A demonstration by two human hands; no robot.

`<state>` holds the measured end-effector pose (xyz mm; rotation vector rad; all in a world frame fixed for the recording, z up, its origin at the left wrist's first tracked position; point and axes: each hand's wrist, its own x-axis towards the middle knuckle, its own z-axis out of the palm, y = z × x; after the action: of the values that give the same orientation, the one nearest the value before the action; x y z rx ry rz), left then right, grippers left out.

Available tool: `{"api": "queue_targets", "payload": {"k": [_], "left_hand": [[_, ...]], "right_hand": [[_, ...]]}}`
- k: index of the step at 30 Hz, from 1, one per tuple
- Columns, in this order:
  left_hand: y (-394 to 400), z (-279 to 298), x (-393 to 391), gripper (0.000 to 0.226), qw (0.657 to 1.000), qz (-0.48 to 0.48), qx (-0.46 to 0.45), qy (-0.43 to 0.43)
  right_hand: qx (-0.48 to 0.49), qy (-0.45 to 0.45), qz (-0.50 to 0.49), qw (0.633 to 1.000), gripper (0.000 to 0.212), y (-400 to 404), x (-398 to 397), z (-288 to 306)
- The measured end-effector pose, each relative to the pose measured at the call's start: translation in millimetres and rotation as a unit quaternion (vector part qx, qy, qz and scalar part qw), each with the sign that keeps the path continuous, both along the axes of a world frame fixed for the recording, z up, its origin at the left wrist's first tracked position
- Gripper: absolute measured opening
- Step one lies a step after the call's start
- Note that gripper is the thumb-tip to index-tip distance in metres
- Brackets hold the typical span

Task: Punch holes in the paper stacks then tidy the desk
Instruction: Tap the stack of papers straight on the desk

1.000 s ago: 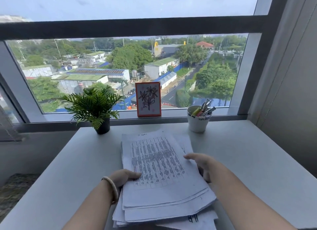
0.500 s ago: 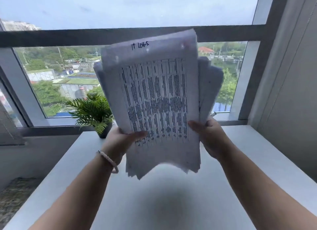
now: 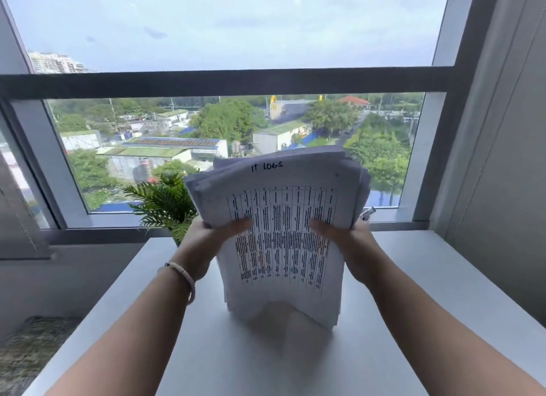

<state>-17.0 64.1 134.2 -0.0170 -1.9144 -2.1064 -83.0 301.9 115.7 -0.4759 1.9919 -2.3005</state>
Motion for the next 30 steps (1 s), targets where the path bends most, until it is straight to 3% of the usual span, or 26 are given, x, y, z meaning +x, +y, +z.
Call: {"api": "queue_targets", "payload": {"k": [3,9,13,14,17,20,23,26,30], "left_hand": [[2.9,6.4,-1.9,0.057,1.0,-0.003,-0.031,-0.002],[8.2,22.5,0.6,0.051,0.997,0.012,-0.033,0.068],[16.9,17.5,-0.1,0.066,0.988,-0.021,-0.138,0.071],[12.3,18.8,-1.5,0.067,0.989,-0.021,-0.128,0.065],[-0.2,23.0,-3.0,0.062,0.997,0.02,-0.03,0.062],[0.9,21.3,-1.6,0.049,0.996,-0.031,-0.075,0.031],[2.5,16.4,1.0,0.04,0.995,-0.022,-0.1,0.022],[5.5,8.4,2.6,0.037,0.99,-0.012,-0.14,0.01],[10.3,24.8,3.0,0.018,0.992,0.046,-0.114,0.031]], "right_hand": [[-0.004,0.008,-0.02,1.0,0.024,4.9,-2.1,3.8],[0.004,0.038,0.086,0.996,0.04,16.2,-1.9,21.5],[0.028,0.073,0.082,0.994,0.04,9.5,0.4,25.2],[0.03,0.07,0.069,0.995,0.041,11.6,-1.9,25.2],[0.002,0.056,0.038,0.998,0.051,19.4,-11.0,23.9],[0.001,0.028,0.068,0.997,0.041,22.5,-14.1,18.6],[-0.012,-0.002,0.084,0.996,0.034,26.7,-16.8,8.1],[0.016,-0.001,0.058,0.998,0.068,24.1,-19.9,-6.2],[0.0,0.044,0.035,0.998,0.034,18.9,-16.4,11.5]]}}
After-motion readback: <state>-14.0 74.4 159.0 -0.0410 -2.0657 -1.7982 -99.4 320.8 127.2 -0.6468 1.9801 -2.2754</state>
